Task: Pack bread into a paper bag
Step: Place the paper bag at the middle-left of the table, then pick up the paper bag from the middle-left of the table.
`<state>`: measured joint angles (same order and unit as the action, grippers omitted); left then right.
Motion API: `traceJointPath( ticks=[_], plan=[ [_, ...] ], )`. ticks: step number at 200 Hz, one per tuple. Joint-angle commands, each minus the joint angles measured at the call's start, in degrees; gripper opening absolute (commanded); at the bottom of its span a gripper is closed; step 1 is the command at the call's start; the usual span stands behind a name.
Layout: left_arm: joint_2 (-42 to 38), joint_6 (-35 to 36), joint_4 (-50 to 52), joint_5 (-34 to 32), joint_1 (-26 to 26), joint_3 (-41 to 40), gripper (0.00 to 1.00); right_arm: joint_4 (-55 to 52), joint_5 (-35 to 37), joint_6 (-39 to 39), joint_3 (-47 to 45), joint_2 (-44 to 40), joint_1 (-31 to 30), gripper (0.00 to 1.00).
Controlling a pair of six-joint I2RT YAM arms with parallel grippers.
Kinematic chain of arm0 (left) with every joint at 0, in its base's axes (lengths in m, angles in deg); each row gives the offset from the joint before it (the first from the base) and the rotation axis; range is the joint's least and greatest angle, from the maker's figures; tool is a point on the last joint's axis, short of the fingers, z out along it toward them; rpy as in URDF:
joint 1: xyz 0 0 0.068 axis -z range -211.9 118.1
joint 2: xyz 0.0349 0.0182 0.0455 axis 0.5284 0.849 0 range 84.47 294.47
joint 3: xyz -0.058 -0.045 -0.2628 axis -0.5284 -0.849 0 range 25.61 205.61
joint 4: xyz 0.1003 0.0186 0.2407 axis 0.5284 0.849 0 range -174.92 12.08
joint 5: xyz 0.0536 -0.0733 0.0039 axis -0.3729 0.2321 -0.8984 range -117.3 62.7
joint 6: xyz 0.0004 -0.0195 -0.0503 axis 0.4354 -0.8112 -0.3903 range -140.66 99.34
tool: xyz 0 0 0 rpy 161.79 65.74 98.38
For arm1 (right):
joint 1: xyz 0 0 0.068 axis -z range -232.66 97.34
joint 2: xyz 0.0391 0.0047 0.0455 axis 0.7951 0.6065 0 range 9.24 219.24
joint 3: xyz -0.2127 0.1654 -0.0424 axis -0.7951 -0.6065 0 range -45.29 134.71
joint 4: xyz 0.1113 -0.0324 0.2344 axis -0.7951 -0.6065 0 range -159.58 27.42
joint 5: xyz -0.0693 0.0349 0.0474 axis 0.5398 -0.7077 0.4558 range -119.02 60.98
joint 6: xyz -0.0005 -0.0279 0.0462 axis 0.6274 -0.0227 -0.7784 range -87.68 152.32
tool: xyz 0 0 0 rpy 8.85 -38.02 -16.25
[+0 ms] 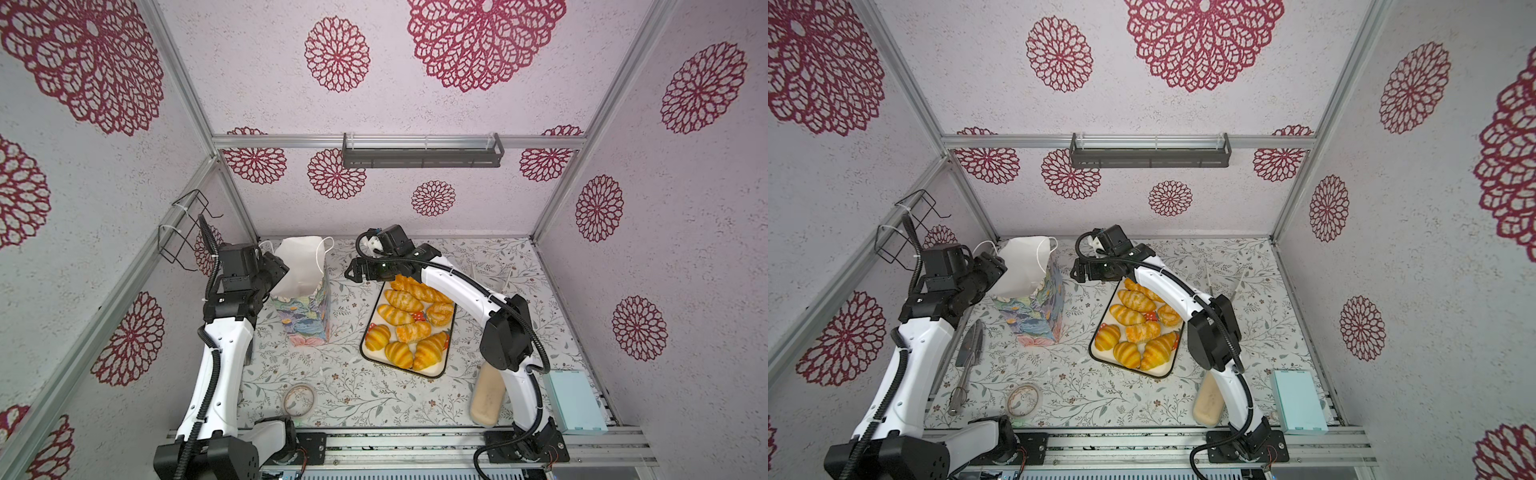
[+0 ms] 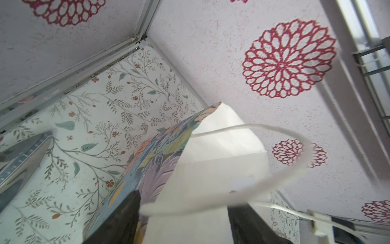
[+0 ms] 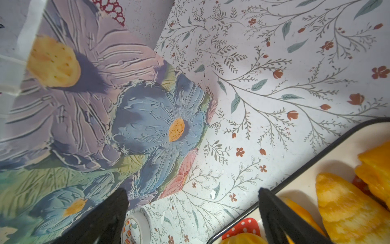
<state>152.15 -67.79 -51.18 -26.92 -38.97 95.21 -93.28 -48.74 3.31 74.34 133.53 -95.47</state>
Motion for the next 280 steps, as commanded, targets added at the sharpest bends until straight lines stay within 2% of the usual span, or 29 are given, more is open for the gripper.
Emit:
traceJointPath(
  ticks=[1, 21, 43, 58, 76, 109, 130, 166, 195, 231, 280],
  plan=[
    [0.4, -0.07, -2.27, 1.13, -0.31, 2.13, 0.68, 1.1, 0.21, 0.54, -1.16, -2.11, -0.35, 0.99],
    [1.35, 0.61, 0.21, 0.15, -0.39, 3.49, 0.67, 1.56, 0.38, 0.53, -2.36, -2.81, -0.35, 0.99],
    [1.28, 0.58, 0.28, 0.33, -0.66, 3.04, 0.54, 2.0, 0.39, 0.48, -2.95, -3.18, -0.35, 0.99],
    [1.14, 0.59, 0.48, 0.01, -0.65, 2.99, 0.53, 2.18, 0.3, 0.45, -3.0, -3.26, -0.35, 0.99],
    [2.2, 1.62, 3.33, -1.48, -0.65, 4.65, 0.6, 2.22, 0.3, 0.45, -3.07, -3.31, -0.35, 0.99],
    [4.4, 4.2, 8.58, -3.07, -0.64, 6.86, 0.86, 2.61, 0.3, 0.35, -3.91, -3.66, -0.35, 0.99],
    [4.57, 5.01, 10.06, -3.13, -0.65, 6.35, 0.88, 3.25, 0.21, 0.05, -4.49, -4.03, -0.26, 0.99],
    [3.66, 5.82, 12.78, -2.93, -0.53, 5.42, 0.84, 3.71, 0.13, -0.25, -4.84, -4.23, -0.26, 0.99],
    [2.2, 6.7, 13.54, -3.88, -0.49, 4.4, 0.74, 4.41, 0.13, -0.47, -5.63, -4.66, -0.26, 0.99],
    [4.07, 8.17, 15.59, -4.95, -0.48, 5.63, 0.61, 5.11, 0.21, -0.69, -6.97, -5.61, -0.26, 0.99],
    [7.64, 7.43, 13.57, -0.93, -0.49, 7.1, 0.39, 5.73, 1.13, -0.41, -10.09, -7.99, -0.09, 0.99]
  ],
)
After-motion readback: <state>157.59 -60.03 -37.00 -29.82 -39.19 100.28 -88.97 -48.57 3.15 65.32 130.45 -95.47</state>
